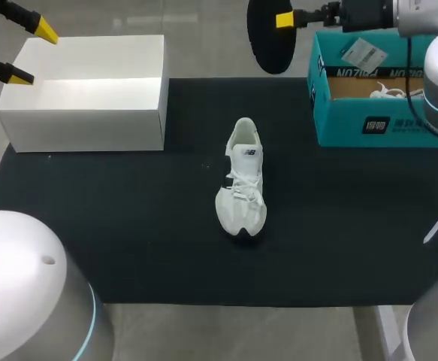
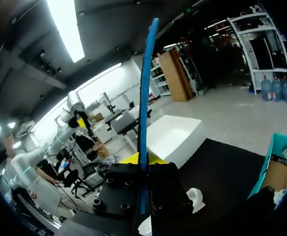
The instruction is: Take the shoe out of the shoebox, open the shoe tongue, remove and reinsert the insole, then place the shoe into the shoebox
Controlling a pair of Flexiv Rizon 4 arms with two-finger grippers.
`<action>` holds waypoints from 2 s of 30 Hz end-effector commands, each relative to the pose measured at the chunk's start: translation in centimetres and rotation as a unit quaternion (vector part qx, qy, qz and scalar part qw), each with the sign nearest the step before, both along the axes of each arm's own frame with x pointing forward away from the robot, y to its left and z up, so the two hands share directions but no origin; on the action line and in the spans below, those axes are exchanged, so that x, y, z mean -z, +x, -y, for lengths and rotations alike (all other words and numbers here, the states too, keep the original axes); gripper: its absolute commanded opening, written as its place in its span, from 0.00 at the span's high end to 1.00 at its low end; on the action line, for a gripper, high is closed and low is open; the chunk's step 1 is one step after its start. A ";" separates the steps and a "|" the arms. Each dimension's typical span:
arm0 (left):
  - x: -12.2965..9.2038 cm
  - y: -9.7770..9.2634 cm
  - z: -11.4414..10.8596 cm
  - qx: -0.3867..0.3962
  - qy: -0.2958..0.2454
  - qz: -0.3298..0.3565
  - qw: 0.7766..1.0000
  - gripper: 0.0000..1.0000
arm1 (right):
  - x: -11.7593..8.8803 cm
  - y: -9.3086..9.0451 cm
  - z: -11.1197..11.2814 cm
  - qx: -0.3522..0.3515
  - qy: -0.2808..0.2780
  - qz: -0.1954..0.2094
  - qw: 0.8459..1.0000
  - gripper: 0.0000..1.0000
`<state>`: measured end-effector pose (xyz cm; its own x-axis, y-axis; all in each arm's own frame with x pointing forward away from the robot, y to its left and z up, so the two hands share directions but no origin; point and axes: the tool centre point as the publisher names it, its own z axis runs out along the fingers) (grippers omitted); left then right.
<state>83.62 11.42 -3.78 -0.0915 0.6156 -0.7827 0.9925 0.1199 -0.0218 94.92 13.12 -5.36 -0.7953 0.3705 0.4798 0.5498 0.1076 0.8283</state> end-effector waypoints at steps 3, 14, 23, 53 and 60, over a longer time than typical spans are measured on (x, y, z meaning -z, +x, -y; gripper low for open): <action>-0.1 0.2 0.0 0.002 0.002 -0.001 1.000 0.00 | 1.2 2.8 -1.3 -0.078 0.024 0.013 0.997 1.00; -0.1 0.2 0.0 0.002 0.002 -0.001 1.000 0.00 | 3.6 2.0 -3.8 -0.049 0.028 -0.010 0.998 1.00; -0.1 0.2 0.0 0.002 0.002 -0.001 1.000 0.00 | 3.6 2.0 -3.8 -0.049 0.028 -0.010 0.998 1.00; -0.1 0.2 0.0 0.002 0.002 -0.001 1.000 0.00 | 12.1 0.3 -6.5 -0.054 0.066 -0.072 0.994 1.00; -0.1 0.2 0.0 0.002 0.002 -0.001 1.000 0.00 | 14.3 -0.2 -5.1 -0.021 0.041 -0.061 0.997 1.00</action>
